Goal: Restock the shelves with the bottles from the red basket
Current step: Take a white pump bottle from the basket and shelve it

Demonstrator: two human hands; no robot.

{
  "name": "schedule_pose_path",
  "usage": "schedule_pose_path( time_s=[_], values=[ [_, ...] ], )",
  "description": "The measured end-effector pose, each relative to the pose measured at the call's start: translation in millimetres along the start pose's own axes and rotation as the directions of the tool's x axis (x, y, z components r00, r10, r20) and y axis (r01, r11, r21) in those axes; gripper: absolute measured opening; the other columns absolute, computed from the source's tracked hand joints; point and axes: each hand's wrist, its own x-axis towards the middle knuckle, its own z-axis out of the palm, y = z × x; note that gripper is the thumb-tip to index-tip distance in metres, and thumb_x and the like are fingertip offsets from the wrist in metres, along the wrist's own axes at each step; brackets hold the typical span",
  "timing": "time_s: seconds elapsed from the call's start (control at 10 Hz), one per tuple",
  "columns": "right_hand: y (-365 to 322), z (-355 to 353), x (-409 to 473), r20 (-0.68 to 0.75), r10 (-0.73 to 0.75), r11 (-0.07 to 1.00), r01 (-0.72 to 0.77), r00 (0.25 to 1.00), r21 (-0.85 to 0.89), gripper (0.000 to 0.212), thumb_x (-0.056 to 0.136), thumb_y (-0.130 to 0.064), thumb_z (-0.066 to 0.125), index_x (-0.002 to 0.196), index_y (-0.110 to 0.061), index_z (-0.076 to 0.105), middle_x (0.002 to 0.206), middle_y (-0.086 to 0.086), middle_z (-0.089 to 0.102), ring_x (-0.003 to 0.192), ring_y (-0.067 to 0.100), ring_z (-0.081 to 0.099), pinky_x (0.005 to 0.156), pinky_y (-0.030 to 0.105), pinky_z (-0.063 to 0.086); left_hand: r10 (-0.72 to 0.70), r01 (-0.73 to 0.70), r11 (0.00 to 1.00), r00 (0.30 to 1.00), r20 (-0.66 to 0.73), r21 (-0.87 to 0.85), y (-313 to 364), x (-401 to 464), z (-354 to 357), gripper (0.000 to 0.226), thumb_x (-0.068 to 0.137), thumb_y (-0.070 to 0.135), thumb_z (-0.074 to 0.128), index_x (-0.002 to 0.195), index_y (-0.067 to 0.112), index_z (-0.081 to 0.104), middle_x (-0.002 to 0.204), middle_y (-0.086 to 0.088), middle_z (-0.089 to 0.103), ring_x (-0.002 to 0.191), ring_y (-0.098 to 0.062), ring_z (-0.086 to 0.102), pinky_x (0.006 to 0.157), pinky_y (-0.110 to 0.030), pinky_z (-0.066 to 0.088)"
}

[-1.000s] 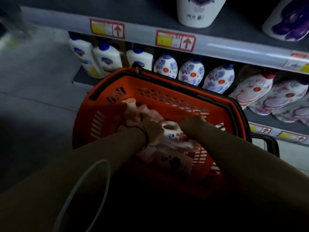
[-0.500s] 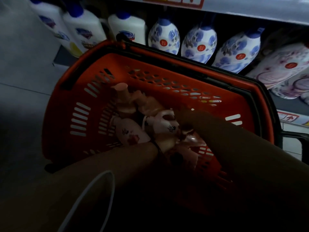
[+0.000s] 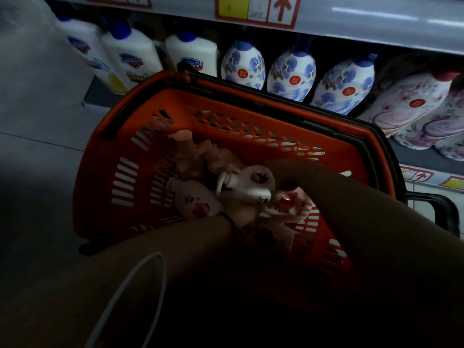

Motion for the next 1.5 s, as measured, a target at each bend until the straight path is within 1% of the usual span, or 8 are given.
schedule_pose_path(
  time_s=[0.3, 0.4, 0.5, 0.8, 1.1, 1.2, 1.4, 1.5],
  values=[
    [14, 1, -54, -0.337, -0.04, 0.928, 0.16, 0.941, 0.336, 0.096, 0.064, -0.037, 0.086, 0.14, -0.01, 0.033, 0.134, 0.01, 0.053, 0.119, 0.028, 0.053, 0.091, 0.03, 0.045, 0.218, -0.249, 0.963, 0.944, -0.249, -0.101, 21, -37, -27, 0.083, 0.078, 0.014, 0.076, 0.141, -0.008, 0.026, 0.129, -0.007, 0.051, 0.12, -0.015, 0.05, 0.093, -0.012, 0.039],
    [3, -20, -84, -0.374, -0.016, 0.828, 0.222, 0.927, 0.515, 0.085, 0.065, -0.046, 0.083, 0.133, -0.013, 0.044, 0.125, 0.002, 0.058, 0.108, 0.021, 0.059, 0.085, 0.033, 0.052, 0.254, -0.288, 0.92, 0.955, -0.156, -0.264, 46, -64, -57, 0.047, 0.08, 0.01, 0.073, 0.119, -0.011, 0.057, 0.121, -0.027, 0.061, 0.092, -0.022, 0.065, 0.071, -0.017, 0.054],
    [-11, -34, -116, -0.405, 0.018, 0.695, 0.28, 0.914, 0.662, 0.068, 0.065, -0.043, 0.084, 0.119, -0.014, 0.055, 0.11, -0.001, 0.066, 0.099, 0.018, 0.064, 0.083, 0.035, 0.055, 0.235, -0.276, 0.872, 0.961, -0.148, -0.404, 64, -99, -74, 0.047, 0.077, 0.018, 0.077, 0.118, 0.003, 0.059, 0.115, -0.02, 0.067, 0.093, -0.032, 0.069, 0.077, -0.041, 0.057],
    [-68, -64, -211, -0.599, 0.101, 0.529, 0.467, 0.795, 0.708, 0.041, 0.065, -0.039, 0.085, 0.093, -0.018, 0.062, 0.088, -0.001, 0.071, 0.079, 0.015, 0.069, 0.064, 0.028, 0.056, 0.457, -0.58, 0.672, 0.814, -0.359, -0.46, 98, -191, -104, 0.04, 0.075, 0.014, 0.078, 0.111, 0.014, 0.062, 0.103, -0.007, 0.071, 0.092, -0.025, 0.071, 0.075, -0.04, 0.059],
    [-101, -106, -266, -0.747, 0.119, 0.462, 0.629, 0.654, 0.625, 0.024, 0.093, -0.033, 0.055, 0.1, -0.017, 0.071, 0.101, 0.014, 0.072, 0.1, 0.038, 0.065, 0.089, 0.055, 0.053, 0.6, -0.744, 0.562, 0.667, -0.441, -0.361, 129, -247, -138, 0.031, 0.071, 0.013, 0.08, 0.098, 0.023, 0.067, 0.096, 0.003, 0.075, 0.081, -0.012, 0.073, 0.066, -0.028, 0.057],
    [-111, -115, -268, -0.778, 0.132, 0.512, 0.629, 0.615, 0.585, 0.029, 0.095, -0.032, 0.049, 0.11, -0.017, 0.069, 0.104, 0.012, 0.071, 0.099, 0.034, 0.065, 0.09, 0.053, 0.052, 0.608, -0.763, 0.55, 0.645, -0.463, -0.34, 136, -254, -152, 0.04, 0.071, 0.016, 0.081, 0.106, 0.023, 0.065, 0.099, 0.007, 0.073, 0.081, -0.008, 0.072, 0.066, -0.027, 0.057],
    [-139, -139, -259, -0.799, 0.127, 0.521, 0.645, 0.588, 0.558, 0.037, 0.096, -0.031, 0.049, 0.061, -0.021, 0.055, 0.058, -0.001, 0.05, 0.059, 0.019, 0.043, 0.061, 0.03, 0.037, 0.624, -0.793, 0.523, 0.607, -0.493, -0.314, 147, -250, -187, 0.051, 0.074, 0.015, 0.079, 0.122, 0.011, 0.061, 0.113, -0.002, 0.07, 0.097, -0.02, 0.069, 0.075, -0.032, 0.057],
    [-153, -158, -247, -0.797, 0.107, 0.494, 0.664, 0.594, 0.561, 0.035, 0.097, -0.028, 0.048, 0.064, -0.018, 0.055, 0.059, 0.002, 0.046, 0.06, 0.02, 0.039, 0.062, 0.03, 0.034, 0.643, -0.813, 0.51, 0.578, -0.502, -0.282, 156, -238, -211, 0.045, 0.074, 0.017, 0.079, 0.117, 0.017, 0.064, 0.103, 0.005, 0.073, 0.091, -0.016, 0.071, 0.07, -0.03, 0.058]
  ],
)
